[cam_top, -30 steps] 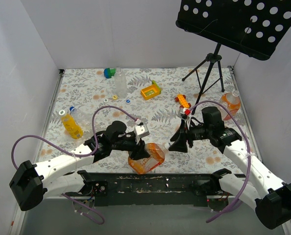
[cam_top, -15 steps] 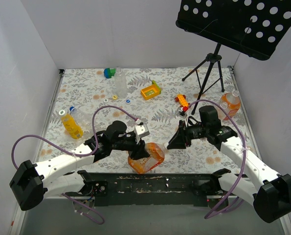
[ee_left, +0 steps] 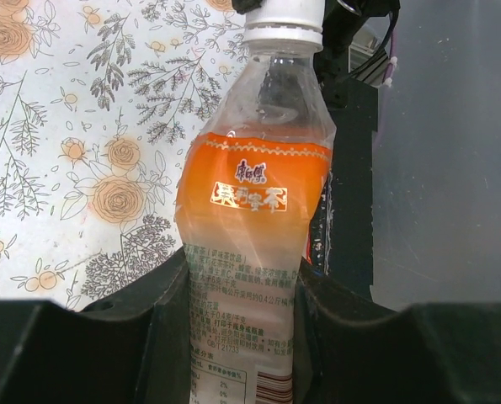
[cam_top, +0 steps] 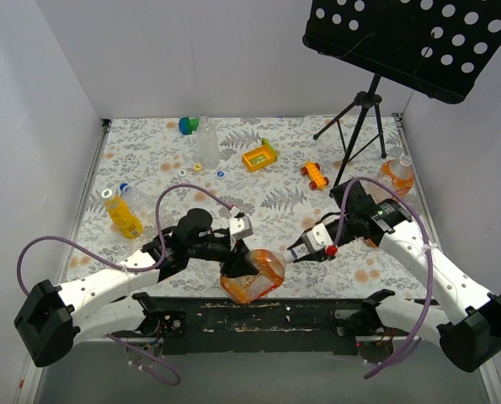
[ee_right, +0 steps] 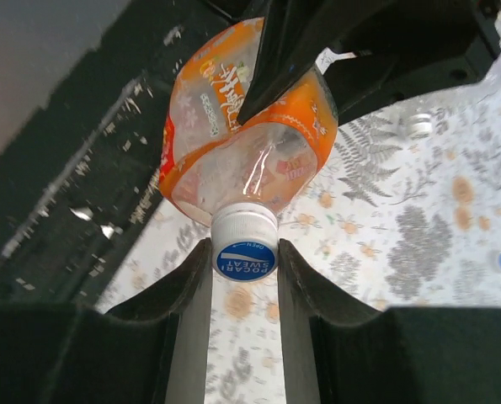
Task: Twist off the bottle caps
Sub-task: Unscrew the bottle cap from the plastic bottle.
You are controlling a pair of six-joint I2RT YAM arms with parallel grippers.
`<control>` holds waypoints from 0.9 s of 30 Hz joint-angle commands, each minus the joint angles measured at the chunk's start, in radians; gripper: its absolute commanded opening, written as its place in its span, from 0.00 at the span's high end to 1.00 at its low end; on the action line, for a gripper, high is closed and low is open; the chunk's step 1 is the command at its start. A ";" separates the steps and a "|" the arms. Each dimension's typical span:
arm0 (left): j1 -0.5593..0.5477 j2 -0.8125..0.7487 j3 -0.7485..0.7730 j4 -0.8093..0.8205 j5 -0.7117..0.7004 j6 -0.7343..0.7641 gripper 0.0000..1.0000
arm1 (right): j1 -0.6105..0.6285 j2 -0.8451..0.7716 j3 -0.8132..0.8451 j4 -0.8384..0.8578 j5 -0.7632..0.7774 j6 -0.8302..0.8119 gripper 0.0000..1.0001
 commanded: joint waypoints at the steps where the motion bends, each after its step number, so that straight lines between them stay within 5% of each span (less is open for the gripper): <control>1: -0.005 0.007 0.020 0.021 0.120 0.046 1.00 | 0.005 -0.010 0.005 -0.040 0.161 -0.323 0.99; 9: -0.005 0.043 0.019 0.001 0.037 0.058 1.00 | 0.003 -0.072 -0.086 0.048 0.071 -0.155 0.92; 14: -0.005 0.046 0.013 0.009 0.016 0.052 1.00 | -0.012 -0.096 -0.108 0.101 0.003 -0.023 0.68; 16: -0.007 0.040 0.010 0.010 0.011 0.047 1.00 | -0.020 -0.096 -0.100 0.116 -0.003 0.029 0.46; 20: -0.007 0.014 -0.007 0.006 -0.006 0.043 1.00 | -0.029 -0.102 -0.068 0.107 -0.005 0.112 0.22; 27: -0.007 -0.034 -0.032 0.003 -0.043 0.023 1.00 | -0.067 -0.156 -0.056 0.064 0.021 0.193 0.18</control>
